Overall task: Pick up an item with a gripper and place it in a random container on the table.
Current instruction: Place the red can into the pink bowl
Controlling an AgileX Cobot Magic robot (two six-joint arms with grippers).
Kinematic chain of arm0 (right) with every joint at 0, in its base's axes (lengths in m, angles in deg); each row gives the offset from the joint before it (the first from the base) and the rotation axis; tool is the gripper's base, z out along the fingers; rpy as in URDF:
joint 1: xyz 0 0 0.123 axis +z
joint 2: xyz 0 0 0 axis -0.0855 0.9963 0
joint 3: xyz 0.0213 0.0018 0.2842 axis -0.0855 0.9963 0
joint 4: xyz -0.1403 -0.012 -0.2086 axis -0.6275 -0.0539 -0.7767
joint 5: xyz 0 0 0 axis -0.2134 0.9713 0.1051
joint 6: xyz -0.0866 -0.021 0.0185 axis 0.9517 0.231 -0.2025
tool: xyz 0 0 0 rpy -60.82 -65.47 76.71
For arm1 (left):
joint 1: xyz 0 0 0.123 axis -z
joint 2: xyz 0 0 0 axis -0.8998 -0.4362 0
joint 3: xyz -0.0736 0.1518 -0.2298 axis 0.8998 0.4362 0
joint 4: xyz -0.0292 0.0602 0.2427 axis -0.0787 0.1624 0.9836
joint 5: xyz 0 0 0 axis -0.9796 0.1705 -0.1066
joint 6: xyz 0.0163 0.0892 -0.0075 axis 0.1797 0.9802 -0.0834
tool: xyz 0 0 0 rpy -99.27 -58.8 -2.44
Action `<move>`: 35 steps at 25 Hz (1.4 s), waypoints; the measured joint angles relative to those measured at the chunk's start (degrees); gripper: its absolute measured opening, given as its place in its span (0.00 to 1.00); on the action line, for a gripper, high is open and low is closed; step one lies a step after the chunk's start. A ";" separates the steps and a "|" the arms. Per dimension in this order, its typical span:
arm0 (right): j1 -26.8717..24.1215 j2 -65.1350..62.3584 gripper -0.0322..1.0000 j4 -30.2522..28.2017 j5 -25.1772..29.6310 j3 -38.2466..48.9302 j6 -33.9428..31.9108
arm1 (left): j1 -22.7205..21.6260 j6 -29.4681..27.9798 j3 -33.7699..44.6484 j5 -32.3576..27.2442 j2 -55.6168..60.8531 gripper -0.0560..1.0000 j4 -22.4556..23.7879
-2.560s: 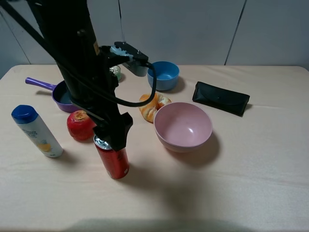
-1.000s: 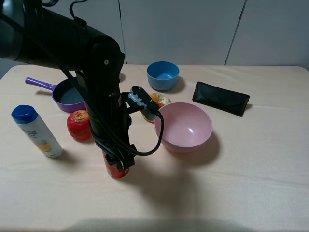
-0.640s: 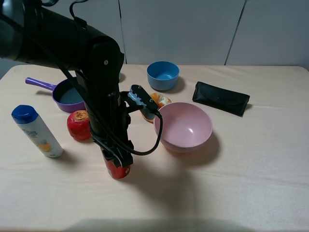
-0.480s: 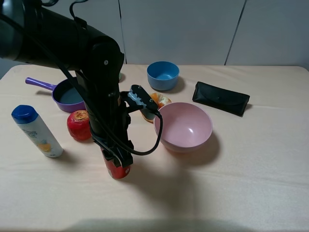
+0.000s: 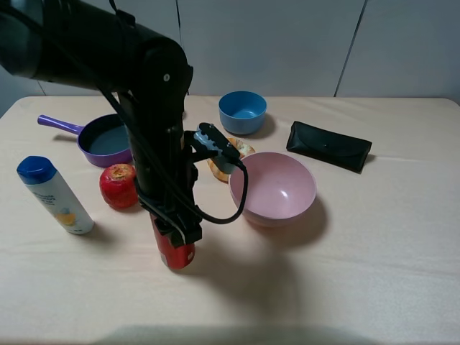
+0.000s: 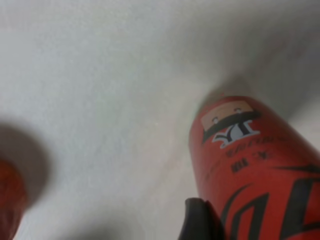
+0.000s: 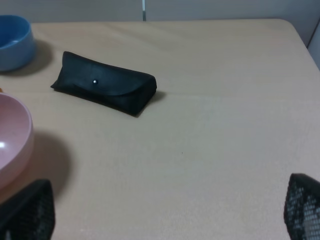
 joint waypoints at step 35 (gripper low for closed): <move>0.00 0.00 0.70 0.00 0.00 0.00 0.00 | 0.18 -2.98 -30.78 -11.74 -2.52 0.61 -1.65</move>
